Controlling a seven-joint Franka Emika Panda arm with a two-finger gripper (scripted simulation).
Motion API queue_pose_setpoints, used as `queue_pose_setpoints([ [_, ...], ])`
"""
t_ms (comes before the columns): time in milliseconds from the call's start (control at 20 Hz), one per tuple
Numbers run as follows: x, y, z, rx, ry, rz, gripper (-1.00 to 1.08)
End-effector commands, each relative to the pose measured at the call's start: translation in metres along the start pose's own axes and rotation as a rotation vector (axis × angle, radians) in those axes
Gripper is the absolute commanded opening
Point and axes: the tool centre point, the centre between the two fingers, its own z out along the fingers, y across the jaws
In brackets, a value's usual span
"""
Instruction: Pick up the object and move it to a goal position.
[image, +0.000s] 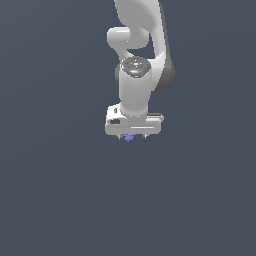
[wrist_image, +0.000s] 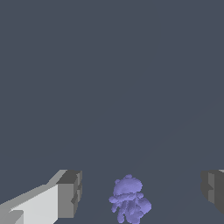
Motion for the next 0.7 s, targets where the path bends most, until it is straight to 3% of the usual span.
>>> queue_pose_setpoints([
  [0, 0.000, 0.000, 0.000, 0.000, 0.000, 0.000, 1.00],
  [400, 0.002, 0.023, -0.006, 0.015, 0.005, 0.043, 1.00],
  [650, 0.002, 0.024, -0.006, 0.015, 0.005, 0.043, 1.00],
])
